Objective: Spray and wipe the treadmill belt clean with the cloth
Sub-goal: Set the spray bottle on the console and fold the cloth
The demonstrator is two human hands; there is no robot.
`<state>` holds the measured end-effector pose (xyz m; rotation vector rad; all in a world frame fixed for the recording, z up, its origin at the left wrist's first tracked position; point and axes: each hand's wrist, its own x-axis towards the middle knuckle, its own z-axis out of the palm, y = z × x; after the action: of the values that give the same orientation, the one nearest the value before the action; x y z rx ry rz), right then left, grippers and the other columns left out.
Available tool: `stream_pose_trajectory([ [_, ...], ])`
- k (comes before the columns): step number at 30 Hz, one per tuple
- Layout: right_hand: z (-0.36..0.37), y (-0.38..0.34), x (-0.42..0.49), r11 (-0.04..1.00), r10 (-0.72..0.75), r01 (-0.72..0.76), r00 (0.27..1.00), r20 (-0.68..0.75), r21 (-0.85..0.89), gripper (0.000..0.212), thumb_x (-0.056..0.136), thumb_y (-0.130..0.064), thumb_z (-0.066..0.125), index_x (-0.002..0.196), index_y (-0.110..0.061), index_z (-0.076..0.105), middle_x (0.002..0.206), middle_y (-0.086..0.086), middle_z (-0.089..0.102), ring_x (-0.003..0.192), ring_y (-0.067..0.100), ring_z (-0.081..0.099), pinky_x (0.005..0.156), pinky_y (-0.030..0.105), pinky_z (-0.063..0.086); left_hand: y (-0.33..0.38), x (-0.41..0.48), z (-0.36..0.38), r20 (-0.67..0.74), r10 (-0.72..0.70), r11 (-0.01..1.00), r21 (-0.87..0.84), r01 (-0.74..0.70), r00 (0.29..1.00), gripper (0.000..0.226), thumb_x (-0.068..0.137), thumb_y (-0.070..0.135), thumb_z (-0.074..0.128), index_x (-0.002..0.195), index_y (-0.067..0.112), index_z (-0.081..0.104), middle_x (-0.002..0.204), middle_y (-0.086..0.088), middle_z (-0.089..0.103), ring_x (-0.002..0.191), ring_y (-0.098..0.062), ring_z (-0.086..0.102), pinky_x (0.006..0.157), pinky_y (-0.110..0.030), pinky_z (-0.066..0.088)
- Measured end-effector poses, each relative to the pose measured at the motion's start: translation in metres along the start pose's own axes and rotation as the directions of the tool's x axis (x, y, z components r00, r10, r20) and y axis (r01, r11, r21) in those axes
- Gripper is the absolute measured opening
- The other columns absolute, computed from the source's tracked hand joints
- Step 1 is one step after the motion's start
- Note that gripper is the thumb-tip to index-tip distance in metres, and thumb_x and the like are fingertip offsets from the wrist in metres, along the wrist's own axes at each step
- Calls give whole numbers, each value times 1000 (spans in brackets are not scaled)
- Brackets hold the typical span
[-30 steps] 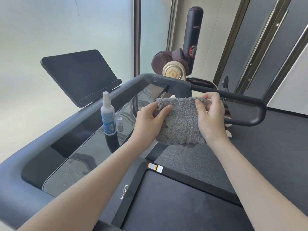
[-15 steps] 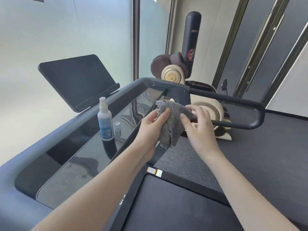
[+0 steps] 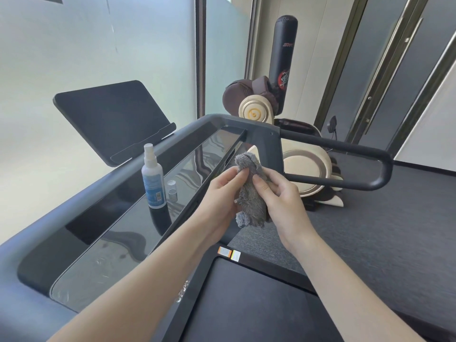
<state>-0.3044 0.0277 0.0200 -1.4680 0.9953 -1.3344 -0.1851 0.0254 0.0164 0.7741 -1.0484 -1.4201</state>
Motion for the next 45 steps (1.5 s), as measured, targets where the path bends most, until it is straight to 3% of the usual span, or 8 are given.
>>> stream_pose_trajectory([
  [9, 1, 6, 4, 977, 16, -31, 997, -76, -209, 45, 88, -51, 43, 92, -12, 65, 92, 19, 67, 96, 38, 60, 83, 58, 48, -1, 0, 1, -144, 31, 994, 108, -16, 989, 12, 92, 21, 63, 89, 11, 69, 77, -3, 68, 64, -13, 63, 60, -28, 53],
  [14, 5, -1, 0, 917, -107, 57, 989, -106, -396, 35, 99, -31, 44, 127, -18, 59, 132, -2, 58, 132, 9, 41, 111, 28, 32, -9, 1, 5, -229, 115, 953, 301, -42, 967, 3, 88, 18, 67, 88, 15, 67, 78, 0, 67, 67, -9, 65, 64, -39, 60],
  [20, 14, 3, -5, 844, -218, 188, 976, -1, -502, 40, 100, -26, 43, 139, -19, 45, 144, -9, 41, 138, -1, 17, 102, -3, 11, -1, -1, 8, -209, 112, 982, 172, -76, 971, 14, 93, 7, 55, 82, 14, 60, 54, 14, 57, 47, 2, 51, 44, -19, 44],
  [27, 16, 3, -7, 802, -290, 289, 953, 83, -522, 44, 99, -24, 42, 143, -22, 35, 145, -16, 28, 140, -1, 12, 113, 14, 15, 4, 1, 3, -215, 56, 990, 140, -26, 975, 5, 83, 16, 60, 84, 11, 62, 82, -10, 53, 78, -21, 52, 58, -33, 45],
  [31, 15, 1, -11, 854, -126, 237, 958, 258, -463, 47, 101, -34, 27, 145, -35, 10, 145, -30, 3, 136, -15, -10, 116, 21, 1, 11, 1, -1, -186, -27, 998, 51, 37, 982, 32, 85, 37, 58, 102, 13, 71, 96, -11, 62, 84, -22, 58, 71, -37, 48],
  [36, 3, -2, -8, 995, -38, 25, 990, 139, 98, 40, 99, -26, 39, 139, -29, 38, 147, -14, 37, 134, -6, 32, 113, 20, 24, 13, 1, -6, -191, 22, 989, 151, 7, 981, 13, 96, 21, 56, 97, 12, 65, 87, -5, 65, 81, -20, 61, 73, -35, 48],
  [39, -13, 4, 1, 999, 20, -16, 992, -126, 27, 38, 98, -21, 48, 136, -23, 44, 144, -10, 43, 128, -3, 39, 104, 17, 31, 19, 0, -9, -147, 5, 993, 113, 12, 989, 13, 98, 19, 52, 98, 12, 63, 92, -7, 66, 86, -22, 62, 77, -35, 49],
  [45, -29, 12, 9, 918, 348, -365, 929, 125, 155, 49, 83, -43, 60, 122, -13, 60, 123, 5, 64, 112, 19, 58, 99, 46, 46, 27, -4, -11, -64, 13, 997, 81, -7, 998, 18, 99, 21, 49, 109, 10, 60, 95, -8, 66, 87, -22, 64, 76, -36, 53],
])
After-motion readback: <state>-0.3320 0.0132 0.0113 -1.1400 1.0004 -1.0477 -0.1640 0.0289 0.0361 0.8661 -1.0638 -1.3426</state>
